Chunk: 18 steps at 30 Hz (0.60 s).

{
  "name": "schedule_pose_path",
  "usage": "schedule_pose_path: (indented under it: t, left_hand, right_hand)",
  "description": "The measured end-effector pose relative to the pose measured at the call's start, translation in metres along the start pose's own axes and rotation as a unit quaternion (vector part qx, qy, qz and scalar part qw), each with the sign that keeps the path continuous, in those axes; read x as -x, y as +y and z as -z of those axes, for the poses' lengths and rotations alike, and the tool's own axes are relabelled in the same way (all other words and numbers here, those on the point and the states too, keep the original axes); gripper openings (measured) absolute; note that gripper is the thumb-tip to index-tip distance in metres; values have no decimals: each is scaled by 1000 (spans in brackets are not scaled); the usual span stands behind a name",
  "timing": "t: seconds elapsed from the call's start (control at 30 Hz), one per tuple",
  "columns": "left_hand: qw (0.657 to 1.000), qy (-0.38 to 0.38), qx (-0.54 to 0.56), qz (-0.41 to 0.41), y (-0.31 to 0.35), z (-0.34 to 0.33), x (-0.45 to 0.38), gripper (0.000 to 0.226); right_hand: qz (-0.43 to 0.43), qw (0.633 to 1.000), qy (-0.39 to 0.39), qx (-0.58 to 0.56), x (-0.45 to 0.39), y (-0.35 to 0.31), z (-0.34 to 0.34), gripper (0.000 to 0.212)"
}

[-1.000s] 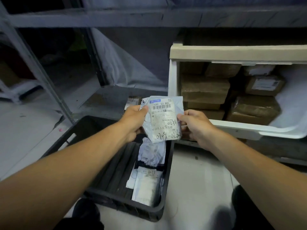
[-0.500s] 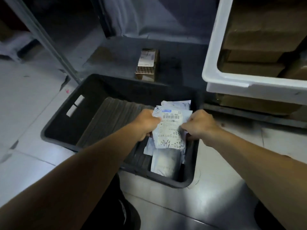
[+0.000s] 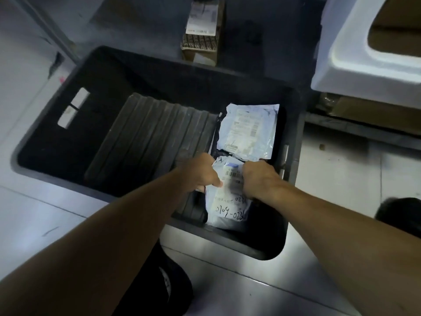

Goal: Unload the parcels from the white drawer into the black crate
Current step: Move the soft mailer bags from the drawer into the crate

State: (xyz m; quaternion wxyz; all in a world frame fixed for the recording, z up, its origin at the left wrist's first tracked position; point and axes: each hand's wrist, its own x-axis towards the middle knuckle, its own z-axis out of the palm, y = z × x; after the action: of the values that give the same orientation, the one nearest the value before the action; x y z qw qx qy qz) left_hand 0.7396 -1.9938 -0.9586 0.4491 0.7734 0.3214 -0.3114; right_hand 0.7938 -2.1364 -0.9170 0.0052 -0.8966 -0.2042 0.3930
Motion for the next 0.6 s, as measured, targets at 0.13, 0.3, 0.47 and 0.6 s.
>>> schedule_pose_path:
  t: [0.13, 0.3, 0.47, 0.6]
  left_hand:
    - [1000, -14, -28, 1, -3, -14, -8, 40]
    - [990, 36, -130, -30, 3, -8, -10, 32]
    - [995, 25, -98, 6, -9, -5, -16, 18]
    - [995, 1, -102, 12, -13, -17, -13, 24]
  right_hand:
    - [14, 998, -9, 62, -4, 0, -3, 43]
    - [59, 990, 16, 129, -7, -3, 5, 48]
    - [118, 981, -57, 145, -1, -1, -12, 60]
    - [106, 980, -87, 146, 0, 3, -19, 52]
